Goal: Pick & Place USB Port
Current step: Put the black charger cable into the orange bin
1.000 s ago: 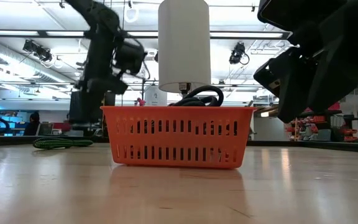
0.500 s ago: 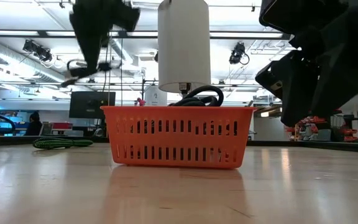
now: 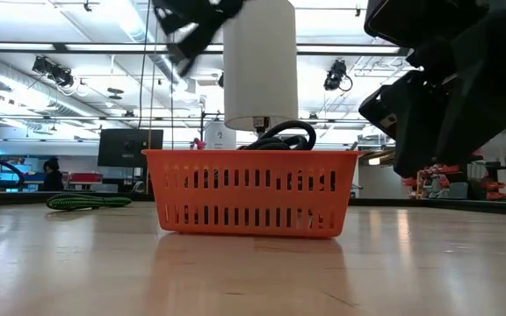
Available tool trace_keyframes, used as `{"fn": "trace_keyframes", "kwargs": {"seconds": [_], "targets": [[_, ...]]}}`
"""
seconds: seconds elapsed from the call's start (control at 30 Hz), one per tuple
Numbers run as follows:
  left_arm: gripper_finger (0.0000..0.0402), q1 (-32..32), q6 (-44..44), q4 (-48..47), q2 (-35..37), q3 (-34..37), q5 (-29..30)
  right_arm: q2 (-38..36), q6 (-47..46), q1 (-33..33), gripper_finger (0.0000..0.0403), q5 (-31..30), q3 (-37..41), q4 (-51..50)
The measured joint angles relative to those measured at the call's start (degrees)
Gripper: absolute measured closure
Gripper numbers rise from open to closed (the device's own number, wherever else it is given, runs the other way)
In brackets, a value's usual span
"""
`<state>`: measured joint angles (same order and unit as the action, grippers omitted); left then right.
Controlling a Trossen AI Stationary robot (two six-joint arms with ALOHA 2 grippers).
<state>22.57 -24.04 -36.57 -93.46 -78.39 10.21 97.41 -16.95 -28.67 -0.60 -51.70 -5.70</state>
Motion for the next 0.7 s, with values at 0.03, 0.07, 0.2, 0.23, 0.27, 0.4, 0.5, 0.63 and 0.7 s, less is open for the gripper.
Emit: {"fn": "trace_keyframes", "kwargs": {"seconds": [0.03,0.07,0.2,0.23,0.27,0.4,0.5,0.63,0.7], "targets": [[0.0396,-0.21,0.63,1.08,-1.04,0.0,-0.61,0.0,-0.02,0.05,0.0257,0.0,0.0,-0.06],[0.0396,-0.33,1.13,1.5,-2.08,0.0,-1.22,0.0,-0.02,0.09,0.0257,0.0,0.0,-0.03],[0.0396,-0.96,1.85,2.17,-5.48,0.03,-4.24,0.0,-0.02,0.2,0.0257,0.0,0.0,-0.27],[0.0396,-1.22,1.84,2.32,-6.11,0.04,-4.42,0.0,-0.02,0.2,0.0257,0.0,0.0,-0.3],[0.0396,-1.42,1.82,3.02,-6.65,0.03,-4.47,0.0,-0.02,0.2,0.0257,0.0,0.0,-0.29],[0.0396,-2.62,0.76,2.69,-8.01,0.02,-6.87,0.0,-0.02,0.2,0.0257,0.0,0.0,-0.5],[0.0396,-3.42,-0.87,2.55,-8.21,0.02,-7.25,0.0,0.04,0.2,0.0257,0.0,0.0,-0.55],[0.038,-3.59,-0.97,2.53,-8.52,0.02,-7.62,0.0,0.11,0.2,0.0257,0.0,0.0,-0.77],[0.0363,-3.57,-1.04,2.51,-9.08,-0.05,-8.58,0.0,0.33,0.2,0.0257,0.0,0.0,-0.8]]}}
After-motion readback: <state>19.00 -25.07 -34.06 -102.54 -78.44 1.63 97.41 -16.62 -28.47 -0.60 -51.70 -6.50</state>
